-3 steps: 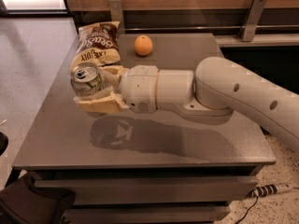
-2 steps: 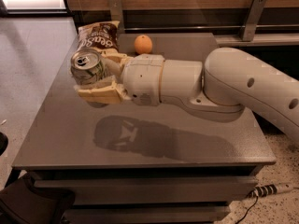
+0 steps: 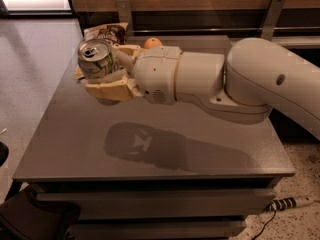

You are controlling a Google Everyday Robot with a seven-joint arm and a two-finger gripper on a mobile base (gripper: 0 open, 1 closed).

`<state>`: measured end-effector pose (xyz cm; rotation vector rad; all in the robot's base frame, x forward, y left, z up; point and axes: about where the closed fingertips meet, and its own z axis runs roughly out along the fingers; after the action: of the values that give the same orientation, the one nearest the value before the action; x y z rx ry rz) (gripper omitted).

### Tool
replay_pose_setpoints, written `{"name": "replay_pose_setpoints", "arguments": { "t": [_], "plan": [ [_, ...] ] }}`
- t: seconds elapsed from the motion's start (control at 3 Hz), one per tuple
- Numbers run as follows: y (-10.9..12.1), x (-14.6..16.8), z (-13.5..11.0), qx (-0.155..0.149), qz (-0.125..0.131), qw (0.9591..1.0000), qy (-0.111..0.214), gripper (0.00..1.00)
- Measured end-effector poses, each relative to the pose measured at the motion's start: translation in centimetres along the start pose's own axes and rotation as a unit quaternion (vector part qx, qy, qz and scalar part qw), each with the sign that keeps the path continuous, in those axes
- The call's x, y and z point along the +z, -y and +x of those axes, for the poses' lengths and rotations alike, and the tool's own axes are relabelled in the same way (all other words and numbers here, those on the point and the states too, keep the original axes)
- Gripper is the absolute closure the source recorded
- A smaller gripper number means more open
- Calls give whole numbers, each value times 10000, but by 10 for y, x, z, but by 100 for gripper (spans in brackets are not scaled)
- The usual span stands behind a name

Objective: Pick 7up can

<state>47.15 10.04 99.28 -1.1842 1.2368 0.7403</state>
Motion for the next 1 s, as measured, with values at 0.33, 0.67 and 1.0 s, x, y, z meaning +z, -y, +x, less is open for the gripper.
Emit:
{"name": "replay_pose_setpoints", "arguments": {
  "t": [0.33, 0.67, 1.0],
  "plan": [
    [2, 0, -5, -143, -18, 9999, -31, 100],
    [11, -2, -21, -1036, -116, 9943, -204, 100],
    [19, -7, -24, -2137, -50, 9763, -328, 100]
  ]
}}
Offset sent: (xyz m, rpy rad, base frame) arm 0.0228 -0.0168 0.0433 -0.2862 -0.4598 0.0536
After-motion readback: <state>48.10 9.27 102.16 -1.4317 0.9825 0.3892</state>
